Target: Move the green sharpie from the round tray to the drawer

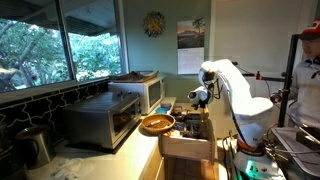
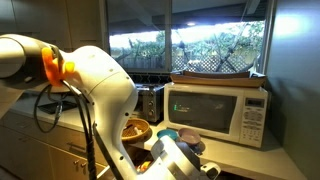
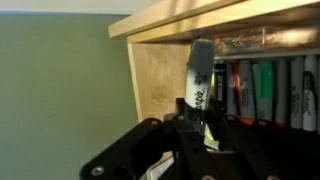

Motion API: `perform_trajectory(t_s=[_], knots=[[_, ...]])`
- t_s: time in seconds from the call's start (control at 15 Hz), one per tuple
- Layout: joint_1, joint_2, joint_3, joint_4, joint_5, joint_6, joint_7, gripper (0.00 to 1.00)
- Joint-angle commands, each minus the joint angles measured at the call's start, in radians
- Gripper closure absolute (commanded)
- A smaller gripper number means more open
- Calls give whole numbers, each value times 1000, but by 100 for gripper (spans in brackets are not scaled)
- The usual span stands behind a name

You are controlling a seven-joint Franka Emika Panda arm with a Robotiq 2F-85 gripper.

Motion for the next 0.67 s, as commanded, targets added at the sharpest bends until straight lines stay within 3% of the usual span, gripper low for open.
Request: perform_trajectory(t_s=[0.0,0.33,0.6], knots=[[5,38,11,63,-100,5,114,94],[-8,108,47,122,-223,38,134,94],[-18,174,55,152,-241,33,118,94]])
